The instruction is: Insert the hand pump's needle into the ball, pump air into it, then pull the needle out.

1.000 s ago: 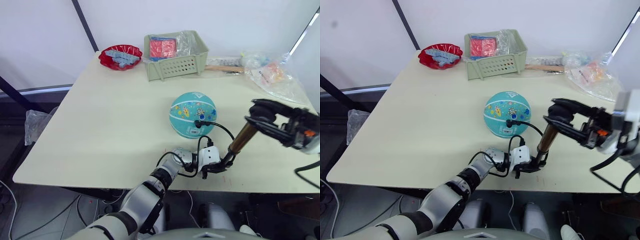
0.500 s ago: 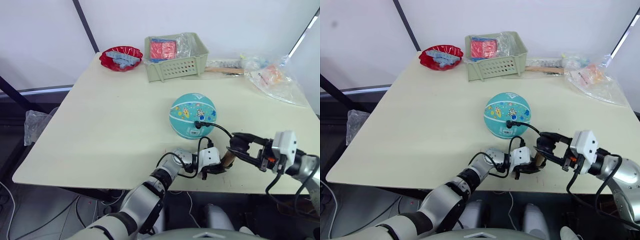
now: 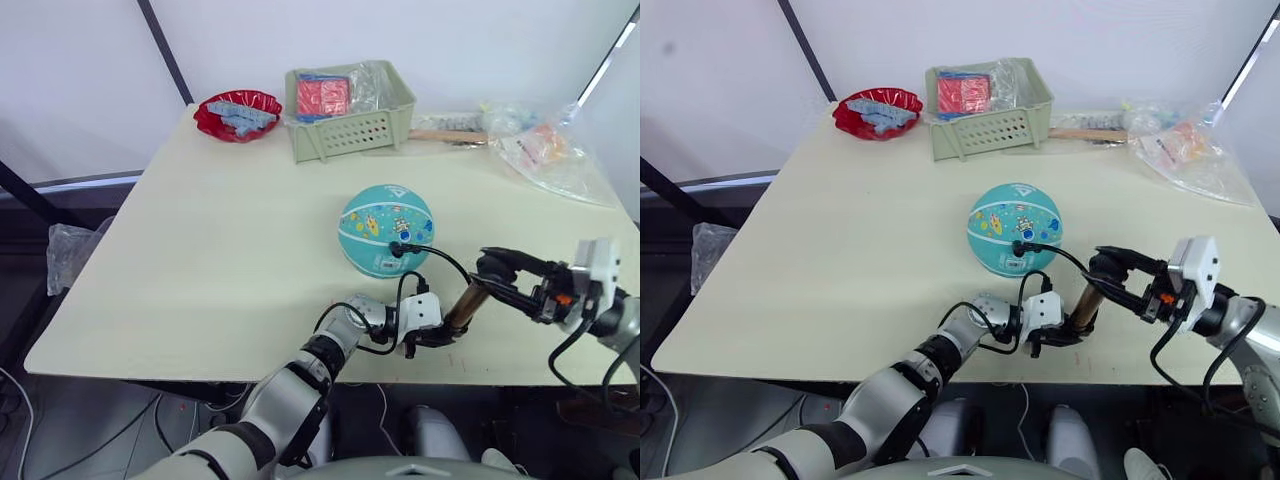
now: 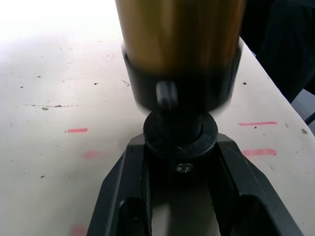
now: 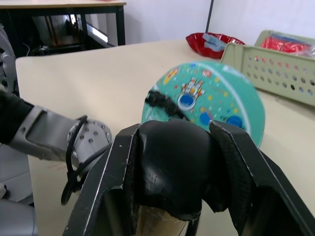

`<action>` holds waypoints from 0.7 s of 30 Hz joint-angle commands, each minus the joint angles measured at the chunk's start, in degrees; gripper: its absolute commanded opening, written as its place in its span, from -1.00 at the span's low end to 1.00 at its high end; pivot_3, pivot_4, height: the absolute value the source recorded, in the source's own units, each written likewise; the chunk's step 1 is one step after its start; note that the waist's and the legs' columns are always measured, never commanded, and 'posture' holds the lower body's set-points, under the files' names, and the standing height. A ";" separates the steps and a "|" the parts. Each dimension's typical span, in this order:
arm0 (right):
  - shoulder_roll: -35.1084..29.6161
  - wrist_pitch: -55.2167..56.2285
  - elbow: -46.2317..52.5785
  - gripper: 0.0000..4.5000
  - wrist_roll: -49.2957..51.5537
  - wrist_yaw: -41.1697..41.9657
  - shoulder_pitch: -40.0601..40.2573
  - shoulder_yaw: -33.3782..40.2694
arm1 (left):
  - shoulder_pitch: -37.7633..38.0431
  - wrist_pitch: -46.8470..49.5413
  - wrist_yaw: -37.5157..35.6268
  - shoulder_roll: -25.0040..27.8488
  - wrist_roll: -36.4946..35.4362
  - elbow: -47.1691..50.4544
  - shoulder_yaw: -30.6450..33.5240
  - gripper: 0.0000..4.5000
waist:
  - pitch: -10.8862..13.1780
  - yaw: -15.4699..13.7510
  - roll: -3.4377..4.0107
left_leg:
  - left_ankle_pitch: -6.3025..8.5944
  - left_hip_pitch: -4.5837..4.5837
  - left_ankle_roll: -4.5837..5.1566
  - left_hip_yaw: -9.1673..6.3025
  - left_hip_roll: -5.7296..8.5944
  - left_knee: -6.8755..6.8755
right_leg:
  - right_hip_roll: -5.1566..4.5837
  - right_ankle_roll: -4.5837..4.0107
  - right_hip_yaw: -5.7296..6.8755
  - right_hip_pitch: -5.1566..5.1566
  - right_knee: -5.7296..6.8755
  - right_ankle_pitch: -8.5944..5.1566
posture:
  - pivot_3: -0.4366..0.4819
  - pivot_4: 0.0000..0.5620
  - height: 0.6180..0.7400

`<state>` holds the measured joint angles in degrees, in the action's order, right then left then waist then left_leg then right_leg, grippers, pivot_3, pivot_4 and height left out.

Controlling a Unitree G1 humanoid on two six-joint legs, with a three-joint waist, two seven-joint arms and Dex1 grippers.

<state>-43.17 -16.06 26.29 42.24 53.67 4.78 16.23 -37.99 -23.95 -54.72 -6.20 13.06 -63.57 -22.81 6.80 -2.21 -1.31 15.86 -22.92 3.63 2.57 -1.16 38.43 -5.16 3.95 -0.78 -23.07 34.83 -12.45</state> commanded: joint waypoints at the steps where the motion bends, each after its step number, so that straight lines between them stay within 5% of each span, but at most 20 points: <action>1: -4.10 -3.39 4.78 -0.27 10.18 -0.98 -6.52 8.18 | 2.40 3.38 -0.11 1.35 2.47 -4.58 -1.68 -0.54 | 0.20 0.06 -0.01 | 0.03 -0.03 0.05 0.24 0.02 0.01 | -0.03 0.14 -0.23 -0.10 -0.01 0.08 | -0.05 -0.47 0.96; 13: -12.42 -13.17 5.10 -0.27 21.78 -4.91 -16.89 18.05 | 2.29 3.32 -0.11 1.30 2.53 -4.87 -1.83 -0.54 | 0.55 0.03 -0.54 | 0.47 -0.04 0.77 2.15 0.13 0.27 | -1.29 1.01 -0.42 -0.87 -0.17 0.86 | -0.05 -0.47 0.96; 21: -8.24 -10.94 7.64 -0.27 9.74 -0.69 -2.93 11.08 | 2.54 3.32 -0.05 1.08 2.63 -4.68 -1.98 -0.54 | 0.43 0.10 -0.64 | 0.71 -0.02 1.00 2.22 0.11 0.51 | -1.72 1.23 0.27 -0.64 -0.39 1.00 | -0.05 -0.47 0.96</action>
<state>-51.75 -28.18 33.32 56.47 51.23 -0.67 29.75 -38.28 -23.95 -54.35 -6.33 13.19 -63.56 -22.86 7.23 -2.11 -1.95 16.59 -22.94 4.61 4.66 -1.07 38.96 -6.88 5.17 -0.34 -23.65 34.40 -11.45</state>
